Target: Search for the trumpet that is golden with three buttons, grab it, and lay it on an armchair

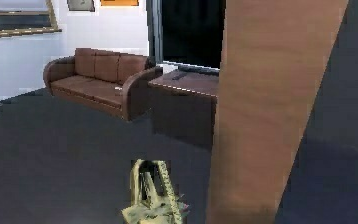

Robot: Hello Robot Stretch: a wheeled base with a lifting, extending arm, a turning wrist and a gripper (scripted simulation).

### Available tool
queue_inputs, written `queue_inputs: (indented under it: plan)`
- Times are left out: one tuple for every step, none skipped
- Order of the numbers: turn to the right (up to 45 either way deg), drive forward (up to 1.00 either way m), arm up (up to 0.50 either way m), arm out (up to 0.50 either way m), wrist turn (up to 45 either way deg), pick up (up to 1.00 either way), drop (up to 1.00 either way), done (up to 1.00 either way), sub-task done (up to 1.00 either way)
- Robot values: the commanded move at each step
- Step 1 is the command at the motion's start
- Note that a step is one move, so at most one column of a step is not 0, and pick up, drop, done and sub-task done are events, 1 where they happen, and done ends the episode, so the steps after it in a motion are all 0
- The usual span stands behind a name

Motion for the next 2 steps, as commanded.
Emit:
queue_inputs:
  plan:
    - [-45.0,0.00,0.00,0.00,0.0,0.00,0.00,0.00,0.00]
    - [-36.0,0.00,0.00,0.00,0.0,0.00,0.00,0.00,0.00]
